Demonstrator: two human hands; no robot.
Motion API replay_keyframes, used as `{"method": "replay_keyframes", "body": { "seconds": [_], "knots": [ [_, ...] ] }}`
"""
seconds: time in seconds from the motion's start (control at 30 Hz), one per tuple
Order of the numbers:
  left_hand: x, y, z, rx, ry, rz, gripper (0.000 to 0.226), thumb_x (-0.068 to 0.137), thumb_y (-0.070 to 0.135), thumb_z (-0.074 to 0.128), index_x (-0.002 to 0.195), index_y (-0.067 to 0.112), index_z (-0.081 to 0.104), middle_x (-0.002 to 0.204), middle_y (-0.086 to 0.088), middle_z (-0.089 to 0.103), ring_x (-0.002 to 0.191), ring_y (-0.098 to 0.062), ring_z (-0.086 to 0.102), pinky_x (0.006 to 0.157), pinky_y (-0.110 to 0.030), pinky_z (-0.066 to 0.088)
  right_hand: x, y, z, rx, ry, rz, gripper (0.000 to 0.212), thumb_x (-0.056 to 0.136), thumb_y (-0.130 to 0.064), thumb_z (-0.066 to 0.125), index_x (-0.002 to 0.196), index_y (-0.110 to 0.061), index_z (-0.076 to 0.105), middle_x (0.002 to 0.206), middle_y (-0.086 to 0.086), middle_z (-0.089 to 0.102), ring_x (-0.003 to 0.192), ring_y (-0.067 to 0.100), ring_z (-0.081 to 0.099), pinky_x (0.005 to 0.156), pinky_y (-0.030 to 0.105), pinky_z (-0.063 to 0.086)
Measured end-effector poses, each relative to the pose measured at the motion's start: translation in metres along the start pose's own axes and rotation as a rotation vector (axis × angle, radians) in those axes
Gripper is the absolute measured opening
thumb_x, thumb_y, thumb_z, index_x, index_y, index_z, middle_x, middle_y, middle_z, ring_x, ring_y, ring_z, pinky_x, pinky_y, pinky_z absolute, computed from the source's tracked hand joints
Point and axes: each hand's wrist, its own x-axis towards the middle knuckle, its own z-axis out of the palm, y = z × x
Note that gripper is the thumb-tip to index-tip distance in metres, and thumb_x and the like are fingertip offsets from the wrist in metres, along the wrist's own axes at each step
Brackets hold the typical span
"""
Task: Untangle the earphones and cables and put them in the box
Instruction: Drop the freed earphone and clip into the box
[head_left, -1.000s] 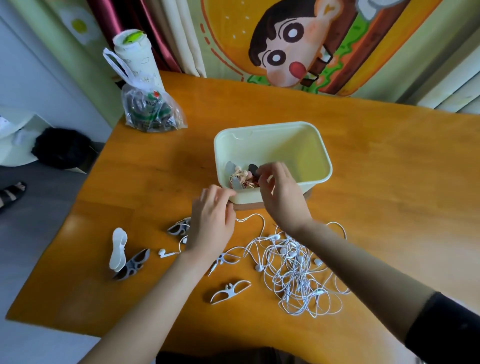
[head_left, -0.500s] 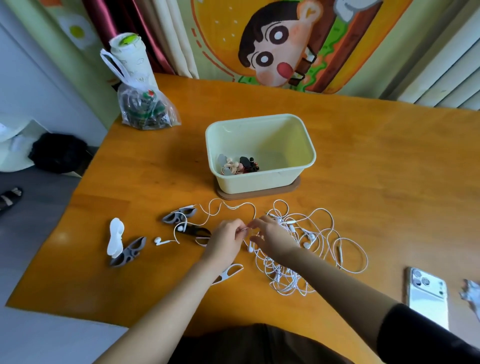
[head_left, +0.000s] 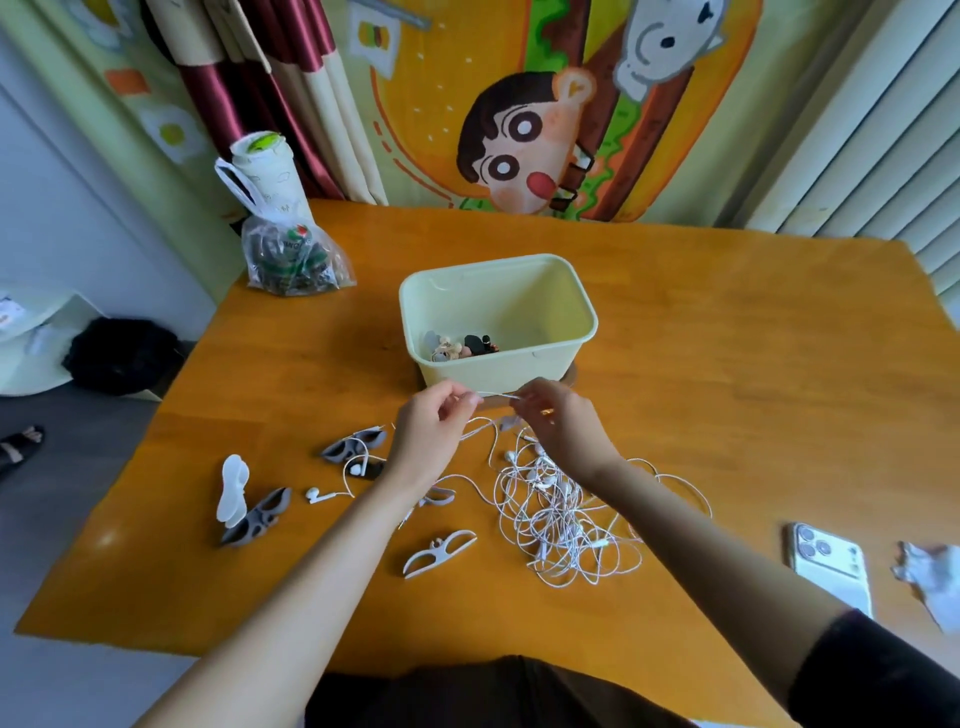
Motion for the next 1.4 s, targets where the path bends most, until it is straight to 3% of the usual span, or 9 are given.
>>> {"method": "replay_keyframes", "body": {
  "seconds": [0.1,0.23,0.4,0.57,0.77,0.93,1.07,1.23,1.4],
  "knots": [
    [0.000,0.016,-0.004,-0.068,0.015,0.039,0.013,0.095,0.020,0.055,0.089,0.017,0.066,0.079,-0.012,0.064,0.074,-0.021,0.056,0.066,-0.037,0.046,0.000,-0.011,-0.007,0.043,0.031,-0.001,0.013,0.092,-0.017,0.058,0.097,-0.006,0.064,0.094,0.011,0.069,0.086,0.020,0.064,0.080,0.031,0.051],
    [-0.001,0.027,-0.010,-0.109,0.033,0.050,0.013,0.095,0.018,0.054,0.088,0.020,0.066,0.083,-0.013,0.066,0.080,-0.029,0.061,0.072,-0.047,0.053,-0.005,-0.023,-0.013,0.103,0.026,0.006,0.011,0.094,-0.018,0.055,0.095,-0.010,0.062,0.091,0.006,0.071,0.086,0.013,0.063,0.070,0.015,0.047],
    [-0.007,0.034,-0.012,-0.196,0.047,0.039,0.015,0.096,0.015,0.053,0.089,0.015,0.066,0.072,-0.006,0.058,0.067,-0.009,0.055,0.053,-0.017,0.051,-0.010,-0.044,-0.023,0.213,0.050,0.042,0.015,0.095,-0.019,0.051,0.094,-0.010,0.062,0.088,0.001,0.070,0.086,0.010,0.063,0.077,0.022,0.047],
    [-0.007,0.037,-0.014,-0.221,0.096,0.051,0.015,0.095,0.018,0.054,0.088,0.016,0.067,0.072,-0.015,0.057,0.061,-0.005,0.050,0.051,-0.021,0.048,-0.012,-0.051,-0.028,0.119,-0.053,0.033,0.018,0.093,-0.019,0.055,0.093,-0.005,0.065,0.089,0.006,0.070,0.076,0.011,0.060,0.071,0.019,0.046],
    [-0.009,0.047,-0.015,-0.265,0.110,0.055,0.019,0.095,0.018,0.055,0.092,0.004,0.068,0.060,0.003,0.052,0.062,-0.009,0.048,0.057,-0.014,0.040,-0.016,-0.055,-0.029,0.088,-0.074,0.007,0.019,0.094,-0.019,0.055,0.096,-0.003,0.066,0.087,0.003,0.070,0.071,0.001,0.058,0.068,0.009,0.043],
    [-0.008,0.038,-0.017,-0.190,0.099,0.039,0.021,0.094,0.021,0.056,0.091,0.003,0.068,0.067,-0.004,0.057,0.063,-0.008,0.047,0.058,-0.020,0.038,-0.016,-0.058,-0.039,0.104,-0.018,0.005,0.019,0.095,-0.014,0.048,0.092,-0.006,0.065,0.072,-0.004,0.064,0.060,0.001,0.058,0.061,0.011,0.045],
    [-0.010,0.023,-0.018,0.033,-0.051,-0.020,0.021,0.098,0.019,0.050,0.091,0.011,0.067,0.074,0.001,0.059,0.070,-0.009,0.052,0.063,-0.021,0.041,-0.012,-0.058,-0.054,0.107,0.003,0.026,0.018,0.096,-0.015,0.048,0.094,-0.007,0.064,0.071,-0.003,0.058,0.057,0.007,0.056,0.049,0.015,0.050],
    [-0.016,0.006,-0.016,0.158,-0.231,-0.133,0.029,0.102,0.021,0.041,0.085,0.016,0.063,0.079,0.001,0.062,0.082,-0.016,0.059,0.076,-0.029,0.048,-0.001,-0.054,-0.069,0.061,0.113,0.048,0.017,0.096,-0.017,0.050,0.094,-0.010,0.066,0.075,0.000,0.061,0.059,0.009,0.055,0.054,0.022,0.052],
    [-0.023,0.038,-0.013,-0.177,-0.312,-0.193,0.027,0.102,0.015,0.040,0.088,0.010,0.063,0.079,-0.007,0.063,0.073,-0.017,0.066,0.066,-0.027,0.058,0.004,-0.045,-0.057,-0.004,0.086,0.084,0.018,0.094,-0.016,0.053,0.097,-0.006,0.068,0.082,0.004,0.063,0.063,0.015,0.056,0.073,0.039,0.056]
  ]
}}
